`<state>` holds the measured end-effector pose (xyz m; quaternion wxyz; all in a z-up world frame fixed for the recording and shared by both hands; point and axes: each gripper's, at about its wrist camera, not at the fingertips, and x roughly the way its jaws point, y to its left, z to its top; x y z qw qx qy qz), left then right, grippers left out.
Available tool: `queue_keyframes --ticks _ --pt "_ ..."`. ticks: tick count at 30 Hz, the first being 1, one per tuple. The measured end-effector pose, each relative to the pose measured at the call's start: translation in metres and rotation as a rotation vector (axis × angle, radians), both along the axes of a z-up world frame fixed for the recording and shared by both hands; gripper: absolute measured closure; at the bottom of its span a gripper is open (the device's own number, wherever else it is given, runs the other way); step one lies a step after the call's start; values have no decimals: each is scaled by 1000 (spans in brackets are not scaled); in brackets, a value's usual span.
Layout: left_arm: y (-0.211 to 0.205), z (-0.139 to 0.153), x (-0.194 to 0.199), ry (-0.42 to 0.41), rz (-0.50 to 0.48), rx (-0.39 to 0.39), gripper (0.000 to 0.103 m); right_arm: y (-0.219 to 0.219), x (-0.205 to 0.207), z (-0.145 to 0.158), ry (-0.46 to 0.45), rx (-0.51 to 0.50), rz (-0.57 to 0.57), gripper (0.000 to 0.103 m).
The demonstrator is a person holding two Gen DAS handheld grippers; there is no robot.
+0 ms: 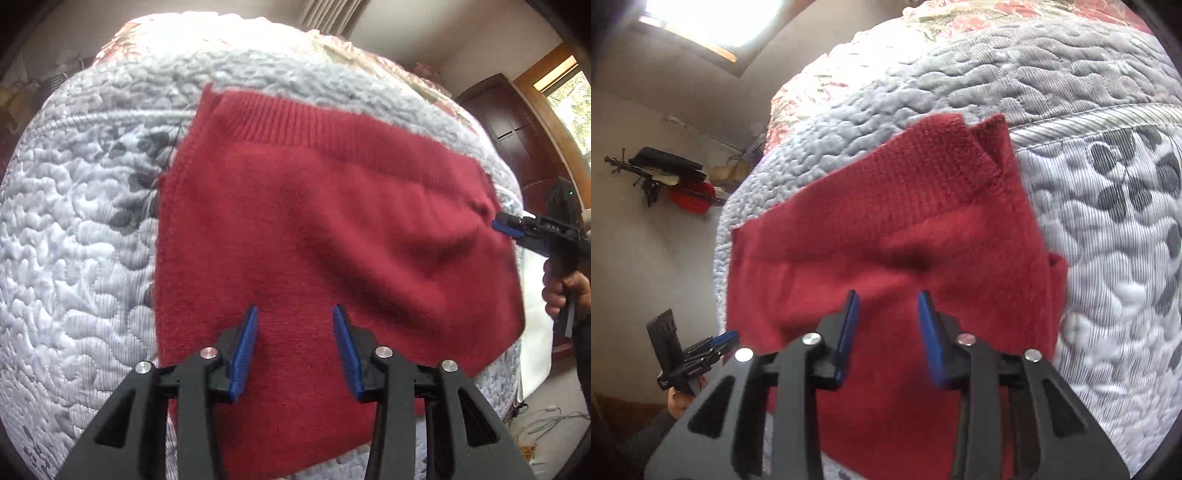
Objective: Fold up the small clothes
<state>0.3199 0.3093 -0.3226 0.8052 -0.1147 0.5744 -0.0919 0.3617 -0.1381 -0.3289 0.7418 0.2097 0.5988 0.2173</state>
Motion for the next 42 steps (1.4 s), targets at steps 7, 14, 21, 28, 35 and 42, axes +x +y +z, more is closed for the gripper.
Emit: queue_keyframes --ticks 7,14,21,28,35,42 --pt "-33 6 -18 -20 -34 -137 48 -6 -89 -21 123 69 48 67" --pt "-34 -50 -41 46 -61 -47 57 -54 -123 -74 164 69 8 103" --pt "-75 11 -42 -54 -106 -129 49 -21 -80 -3 72 160 89 70" --pt "-114 -41 -33 58 -70 -264 49 70 21 -43 149 260 225 69" --pt "-99 -44 -35 98 -17 -340 49 60 40 -44 179 222 229 77" --pt "-26 0 -12 10 90 -309 29 43 79 -38 108 206 104 68"
